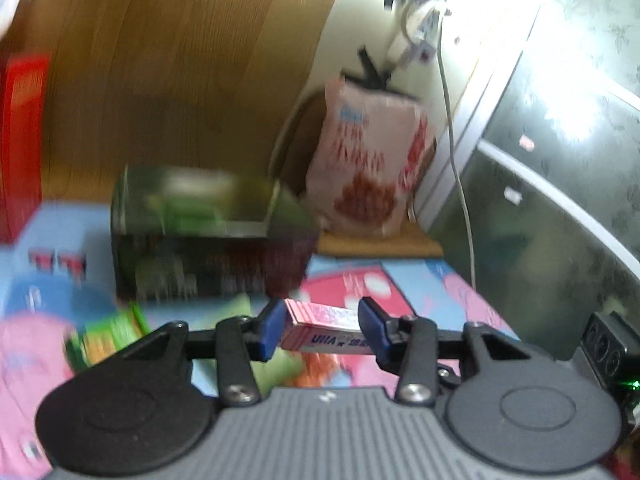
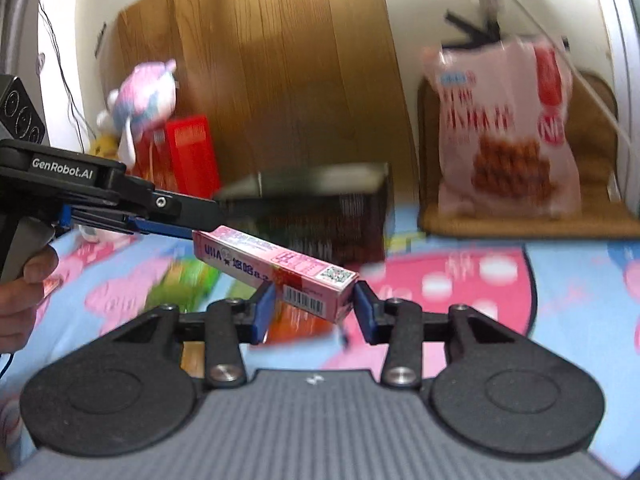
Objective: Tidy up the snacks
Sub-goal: 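Carry the pink box into the black box and open the left gripper, then withdraw the left gripper from the box over the remaining snacks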
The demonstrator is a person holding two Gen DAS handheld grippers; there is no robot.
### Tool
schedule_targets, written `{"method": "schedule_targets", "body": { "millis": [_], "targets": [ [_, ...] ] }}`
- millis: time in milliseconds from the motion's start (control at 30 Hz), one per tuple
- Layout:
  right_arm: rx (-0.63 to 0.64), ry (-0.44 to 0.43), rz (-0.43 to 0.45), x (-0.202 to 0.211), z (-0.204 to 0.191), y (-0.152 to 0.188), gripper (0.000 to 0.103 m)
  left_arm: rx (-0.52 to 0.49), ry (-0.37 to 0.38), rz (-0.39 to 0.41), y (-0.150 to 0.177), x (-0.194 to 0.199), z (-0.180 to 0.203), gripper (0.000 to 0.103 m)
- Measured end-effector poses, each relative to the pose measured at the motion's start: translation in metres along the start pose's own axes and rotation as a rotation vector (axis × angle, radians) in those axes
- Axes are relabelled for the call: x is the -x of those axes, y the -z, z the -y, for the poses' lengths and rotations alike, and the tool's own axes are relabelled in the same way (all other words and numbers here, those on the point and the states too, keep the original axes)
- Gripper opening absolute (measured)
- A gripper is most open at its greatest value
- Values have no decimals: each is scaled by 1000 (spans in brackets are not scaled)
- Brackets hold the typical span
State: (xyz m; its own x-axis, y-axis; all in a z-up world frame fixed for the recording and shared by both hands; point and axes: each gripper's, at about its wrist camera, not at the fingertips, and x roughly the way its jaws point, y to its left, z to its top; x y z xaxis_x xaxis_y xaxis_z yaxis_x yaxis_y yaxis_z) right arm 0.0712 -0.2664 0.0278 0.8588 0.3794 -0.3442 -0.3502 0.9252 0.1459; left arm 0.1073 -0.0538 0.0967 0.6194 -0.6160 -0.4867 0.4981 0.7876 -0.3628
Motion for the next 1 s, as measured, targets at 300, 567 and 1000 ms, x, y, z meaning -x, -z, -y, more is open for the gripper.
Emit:
{"method": "schedule_targets", "body": {
  "millis": [300, 567, 1000],
  "targets": [
    [70, -53, 44, -90, 24, -69, 46, 38, -132, 109, -67, -36, -40, 41],
    [-32, -50, 52, -109, 37, -66, 49, 141, -137, 112, -60, -47, -82, 44],
    [-158, -300, -121, -55, -12, -7, 48, 208, -289, 128, 44, 43, -112, 67]
  ]
}}
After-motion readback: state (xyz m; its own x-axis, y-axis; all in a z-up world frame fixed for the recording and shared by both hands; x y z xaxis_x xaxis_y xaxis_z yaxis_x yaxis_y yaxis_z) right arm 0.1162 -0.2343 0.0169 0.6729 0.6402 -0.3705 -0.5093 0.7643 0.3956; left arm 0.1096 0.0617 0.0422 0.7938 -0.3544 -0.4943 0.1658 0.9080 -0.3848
